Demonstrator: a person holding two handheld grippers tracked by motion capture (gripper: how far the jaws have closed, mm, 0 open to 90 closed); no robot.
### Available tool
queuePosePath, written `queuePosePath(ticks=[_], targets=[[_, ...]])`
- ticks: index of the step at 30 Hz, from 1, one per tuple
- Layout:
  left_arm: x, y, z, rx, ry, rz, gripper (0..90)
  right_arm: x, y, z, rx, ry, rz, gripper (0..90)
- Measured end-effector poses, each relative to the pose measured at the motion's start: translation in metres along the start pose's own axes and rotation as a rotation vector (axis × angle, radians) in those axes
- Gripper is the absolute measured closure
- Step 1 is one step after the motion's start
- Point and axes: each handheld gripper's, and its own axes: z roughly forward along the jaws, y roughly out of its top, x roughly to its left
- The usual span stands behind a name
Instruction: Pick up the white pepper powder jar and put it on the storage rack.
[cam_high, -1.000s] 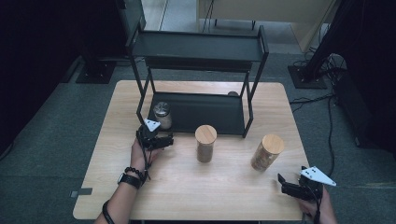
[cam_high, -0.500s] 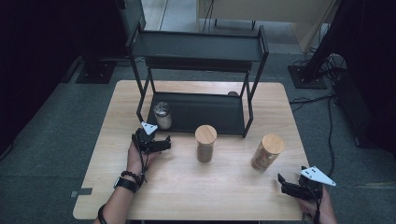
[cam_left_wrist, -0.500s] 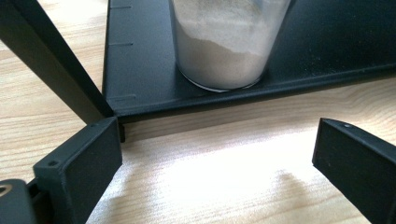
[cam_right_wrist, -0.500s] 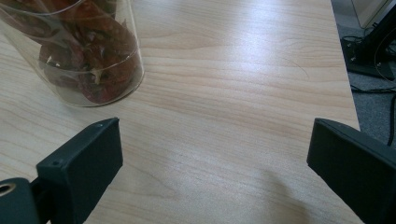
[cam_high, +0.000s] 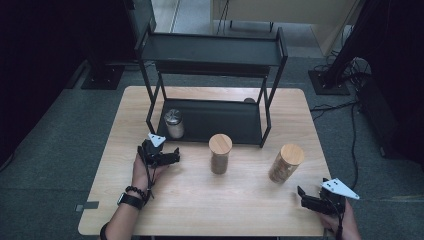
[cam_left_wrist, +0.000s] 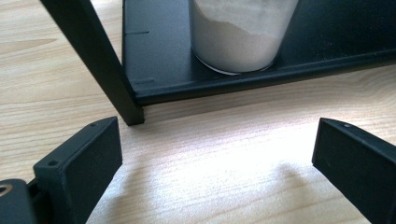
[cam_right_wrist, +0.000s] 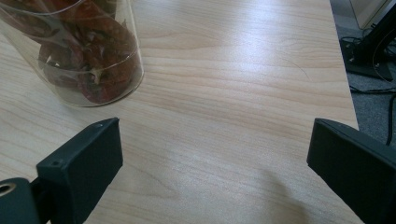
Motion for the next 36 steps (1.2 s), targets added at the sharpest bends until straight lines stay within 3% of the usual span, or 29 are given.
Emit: queuePosePath(ticks=[36], targets=[[0.018, -0.021, -0.025, -0.013, 0.000, -0.008, 0.0, 0.000, 0.000, 0.000, 0.003, -0.005, -0.005, 3.3]])
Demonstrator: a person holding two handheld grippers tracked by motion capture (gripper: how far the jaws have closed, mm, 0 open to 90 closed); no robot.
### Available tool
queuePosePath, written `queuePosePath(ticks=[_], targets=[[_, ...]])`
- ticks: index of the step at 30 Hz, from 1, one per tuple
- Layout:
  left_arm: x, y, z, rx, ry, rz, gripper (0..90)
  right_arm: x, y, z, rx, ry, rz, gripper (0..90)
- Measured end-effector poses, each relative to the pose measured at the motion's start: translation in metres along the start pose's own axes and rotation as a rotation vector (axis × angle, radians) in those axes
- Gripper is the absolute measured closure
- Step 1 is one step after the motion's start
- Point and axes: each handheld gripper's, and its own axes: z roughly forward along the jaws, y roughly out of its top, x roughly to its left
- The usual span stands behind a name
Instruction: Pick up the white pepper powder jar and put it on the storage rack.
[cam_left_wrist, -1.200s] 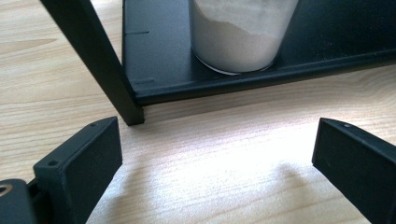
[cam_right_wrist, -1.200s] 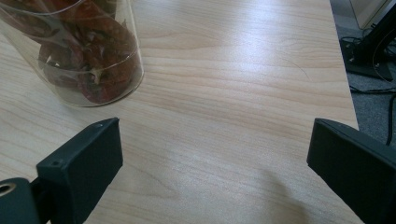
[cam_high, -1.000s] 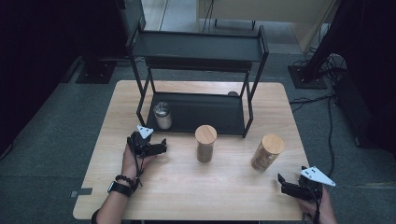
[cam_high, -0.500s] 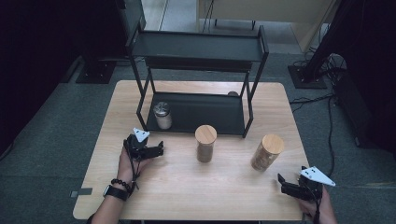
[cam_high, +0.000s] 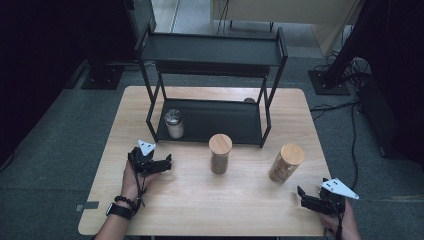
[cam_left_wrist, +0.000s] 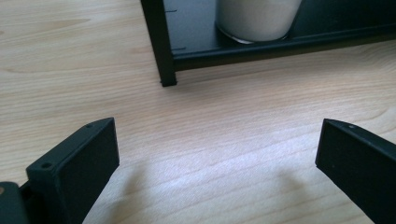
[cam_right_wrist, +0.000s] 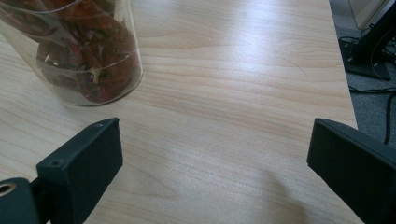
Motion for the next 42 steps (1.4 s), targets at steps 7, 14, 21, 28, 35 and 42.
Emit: queuePosePath(ticks=[7, 14, 21, 28, 35, 42], targets=[[0.003, -0.004, -0.004, 0.005, 0.003, 0.007, 0.1, 0.000, 0.000, 0.000, 0.001, -0.001, -0.001, 3.3], [0.007, -0.008, -0.009, 0.007, 0.005, 0.014, 0.1, 0.000, 0.000, 0.000, 0.001, -0.002, 0.001, 3.3], [0.011, -0.012, -0.014, 0.003, 0.005, 0.016, 0.1, 0.000, 0.000, 0.000, 0.002, -0.003, 0.002, 3.3], [0.014, -0.017, -0.020, 0.003, 0.002, 0.019, 0.1, 0.000, 0.000, 0.000, 0.003, -0.004, 0.005, 3.3], [0.017, -0.022, -0.026, 0.001, 0.000, 0.021, 0.1, 0.000, 0.000, 0.000, 0.003, -0.006, 0.002, 3.3], [0.021, -0.028, -0.034, -0.003, -0.006, 0.018, 0.1, 0.000, 0.000, 0.000, 0.003, -0.007, 0.007, 3.3]])
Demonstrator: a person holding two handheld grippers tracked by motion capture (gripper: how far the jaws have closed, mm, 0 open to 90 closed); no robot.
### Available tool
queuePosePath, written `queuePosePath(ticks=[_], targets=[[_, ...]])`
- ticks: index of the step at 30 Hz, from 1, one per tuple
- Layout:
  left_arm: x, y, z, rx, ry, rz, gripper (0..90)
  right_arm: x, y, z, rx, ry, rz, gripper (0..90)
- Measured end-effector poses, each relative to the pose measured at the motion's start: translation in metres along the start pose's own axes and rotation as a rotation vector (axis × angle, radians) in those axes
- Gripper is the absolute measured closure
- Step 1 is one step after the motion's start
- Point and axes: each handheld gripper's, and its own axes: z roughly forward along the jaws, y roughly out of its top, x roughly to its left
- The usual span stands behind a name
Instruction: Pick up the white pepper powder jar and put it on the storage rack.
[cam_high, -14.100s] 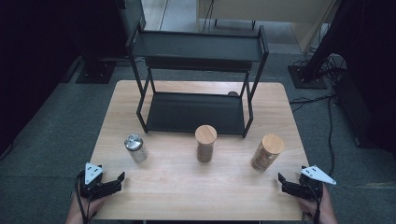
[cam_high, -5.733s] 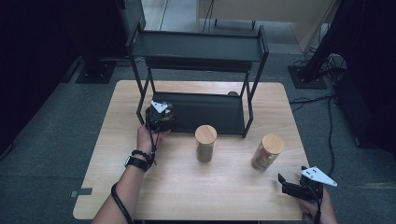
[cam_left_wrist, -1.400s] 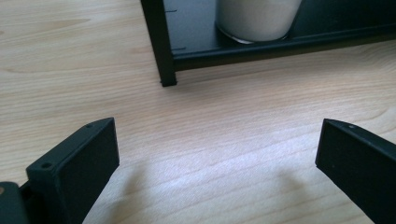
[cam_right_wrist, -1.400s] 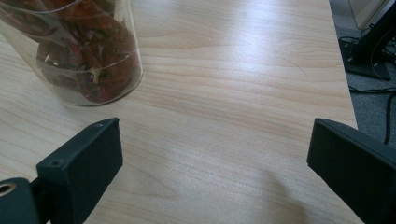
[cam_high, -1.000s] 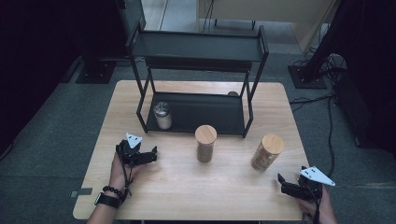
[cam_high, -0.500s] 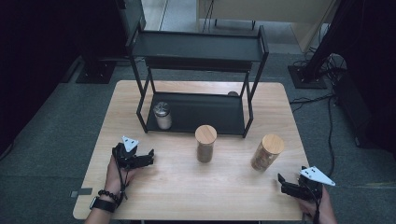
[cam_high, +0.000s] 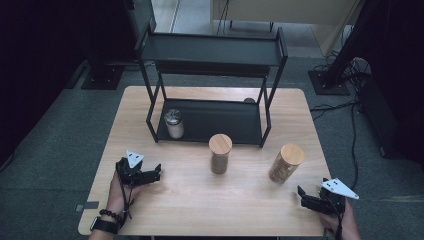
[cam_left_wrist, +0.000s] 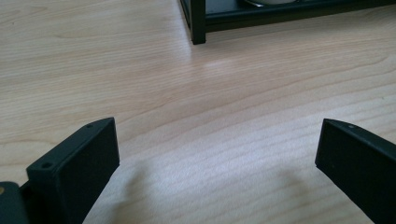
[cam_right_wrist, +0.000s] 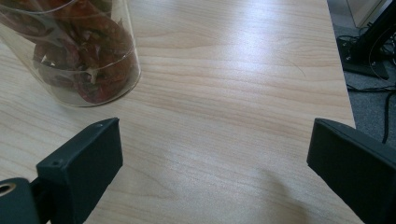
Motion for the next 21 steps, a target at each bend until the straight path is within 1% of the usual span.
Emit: queuePosePath(ticks=[3, 13, 16, 21], targets=[[0.002, -0.003, -0.004, -0.001, -0.007, -0.002, 0.1, 0.000, 0.000, 0.000, 0.004, 0.003, -0.006, 3.3], [0.005, -0.008, -0.011, -0.004, -0.006, -0.004, 0.1, 0.001, 0.000, -0.001, -0.002, 0.007, -0.009, 3.3], [0.006, -0.011, -0.014, -0.010, -0.016, -0.002, 0.1, 0.000, -0.001, -0.001, -0.012, 0.017, -0.006, 3.3], [0.008, -0.013, -0.017, -0.008, -0.017, -0.005, 0.1, 0.001, -0.001, -0.002, -0.018, 0.018, -0.013, 3.3]])
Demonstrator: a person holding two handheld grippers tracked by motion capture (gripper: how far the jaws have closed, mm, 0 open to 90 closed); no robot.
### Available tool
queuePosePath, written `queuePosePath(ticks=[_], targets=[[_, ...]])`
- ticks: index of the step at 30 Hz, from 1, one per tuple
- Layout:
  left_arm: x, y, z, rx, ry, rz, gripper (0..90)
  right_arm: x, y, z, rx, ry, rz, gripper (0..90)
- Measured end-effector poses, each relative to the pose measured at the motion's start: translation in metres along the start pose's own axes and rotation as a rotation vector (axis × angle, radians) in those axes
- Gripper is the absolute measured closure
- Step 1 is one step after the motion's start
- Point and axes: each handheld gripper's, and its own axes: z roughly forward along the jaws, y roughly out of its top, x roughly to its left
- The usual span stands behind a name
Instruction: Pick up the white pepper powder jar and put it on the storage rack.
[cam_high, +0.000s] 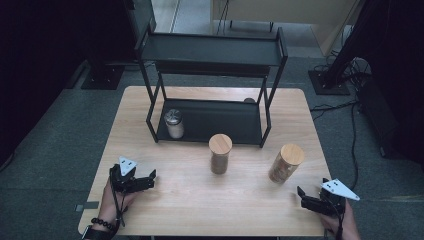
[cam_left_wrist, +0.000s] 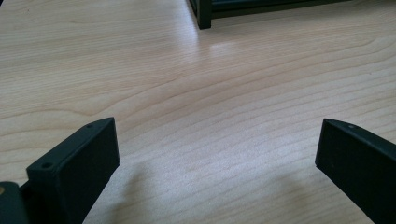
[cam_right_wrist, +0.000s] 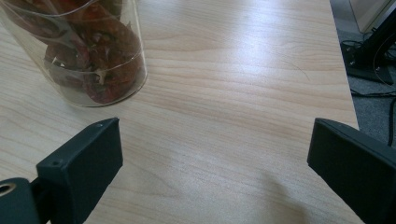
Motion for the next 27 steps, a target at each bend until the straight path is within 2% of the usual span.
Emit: queuePosePath(ticks=[12, 14, 23, 27], targets=[[0.004, -0.007, -0.009, -0.003, 0.004, -0.002, 0.1, 0.001, 0.000, 0.000, 0.009, 0.004, -0.014, 4.0], [0.006, -0.009, -0.012, -0.001, 0.006, -0.005, 0.1, 0.002, 0.000, 0.000, 0.013, 0.008, -0.028, 4.0], [0.012, -0.015, -0.019, -0.009, 0.011, -0.011, 0.1, 0.002, 0.000, 0.000, 0.015, 0.014, -0.027, 4.0], [0.014, -0.017, -0.022, -0.007, 0.011, -0.002, 0.1, 0.001, 0.000, 0.000, 0.012, 0.013, -0.019, 4.1]])
